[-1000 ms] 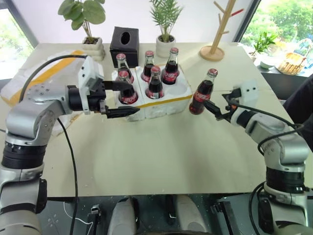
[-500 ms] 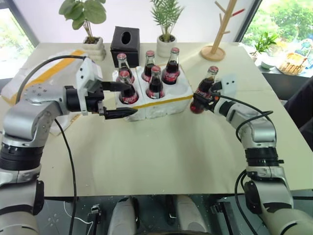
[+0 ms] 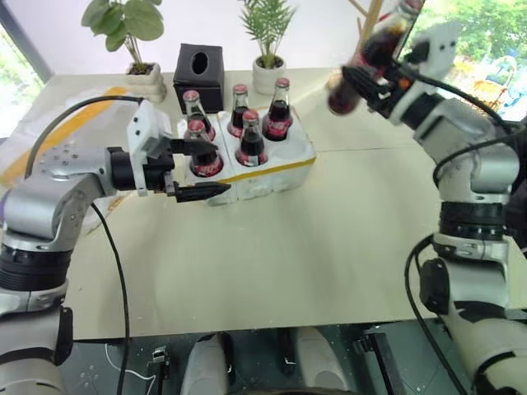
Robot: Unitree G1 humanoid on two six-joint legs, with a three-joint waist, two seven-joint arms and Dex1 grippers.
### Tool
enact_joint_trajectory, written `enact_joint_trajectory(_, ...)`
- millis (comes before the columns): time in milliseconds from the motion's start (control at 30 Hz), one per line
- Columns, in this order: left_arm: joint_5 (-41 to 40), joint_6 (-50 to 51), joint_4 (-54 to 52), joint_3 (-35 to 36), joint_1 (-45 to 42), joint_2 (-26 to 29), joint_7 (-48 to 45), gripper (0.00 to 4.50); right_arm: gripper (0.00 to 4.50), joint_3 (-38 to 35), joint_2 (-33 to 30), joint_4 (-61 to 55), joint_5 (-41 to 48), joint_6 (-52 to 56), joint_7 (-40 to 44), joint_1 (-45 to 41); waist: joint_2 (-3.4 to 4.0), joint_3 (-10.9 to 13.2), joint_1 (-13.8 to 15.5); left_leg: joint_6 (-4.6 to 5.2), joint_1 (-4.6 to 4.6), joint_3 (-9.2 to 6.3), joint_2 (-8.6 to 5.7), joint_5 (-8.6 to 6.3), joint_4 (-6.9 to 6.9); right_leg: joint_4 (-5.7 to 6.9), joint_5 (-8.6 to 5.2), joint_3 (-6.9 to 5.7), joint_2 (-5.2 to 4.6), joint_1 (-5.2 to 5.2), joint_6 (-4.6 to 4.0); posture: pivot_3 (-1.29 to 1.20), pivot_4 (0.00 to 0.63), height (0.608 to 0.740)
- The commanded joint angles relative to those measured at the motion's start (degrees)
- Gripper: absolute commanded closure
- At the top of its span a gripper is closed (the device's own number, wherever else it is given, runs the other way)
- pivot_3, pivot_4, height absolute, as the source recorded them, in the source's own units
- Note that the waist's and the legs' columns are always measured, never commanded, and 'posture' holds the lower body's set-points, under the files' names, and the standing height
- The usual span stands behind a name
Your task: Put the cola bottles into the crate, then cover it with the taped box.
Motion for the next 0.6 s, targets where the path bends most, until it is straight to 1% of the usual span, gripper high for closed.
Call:
enact_joint_trajectory(33,0.00,-0.74,-1.45,2.13,-0.65,0.64,0.51,0.00,1.75,3.09,1.70,-2.18,-1.05,-0.39,-0.42,-0.88,0.00,0.00,0.11,0.00,-0.02,0.02,-0.02,0.00,0.01,0.00,0.00,-0.01,-0.04,-0.01,0.00,0.00,0.150,0.740)
enact_joint_trajectory(200,0.03,-0.74,-1.93,2.26,-0.46,0.67,0.98,0.00,1.75,6.55,3.82,0.33,-3.36,-0.58,-0.75,0.36,0.00,0.00,0.83,0.00,-0.12,0.03,-0.19,0.00,0.05,-0.03,0.01,-0.04,-0.24,-0.01,0.03,0.00,0.150,0.740)
enact_joint_trajectory(333,-0.15,-0.58,-2.32,2.69,-0.11,0.99,1.30,0.00,1.75,10.76,3.81,1.45,-6.22,-1.73,1.40,2.00,0.00,0.00,1.38,0.01,-0.13,0.04,-0.20,-0.01,0.07,-0.04,0.02,-0.03,-0.24,-0.02,0.04,0.00,0.150,0.740)
enact_joint_trajectory(500,-0.05,-0.54,-2.54,3.20,0.32,1.18,1.56,0.00,1.75,13.32,3.79,4.01,-9.15,-2.88,2.90,2.95,0.00,0.00,1.29,0.01,-0.10,0.02,-0.17,0.00,0.07,-0.02,0.01,-0.04,-0.18,-0.03,0.04,0.00,0.150,0.740)
enact_joint_trajectory(600,0.02,-0.50,-2.69,3.40,0.49,1.05,1.76,0.00,1.75,13.20,4.00,5.78,-10.35,-3.50,2.67,2.78,0.00,0.00,1.42,0.01,-0.10,0.02,-0.16,0.00,0.06,-0.01,0.01,-0.04,-0.17,-0.03,0.03,0.00,0.150,0.740)
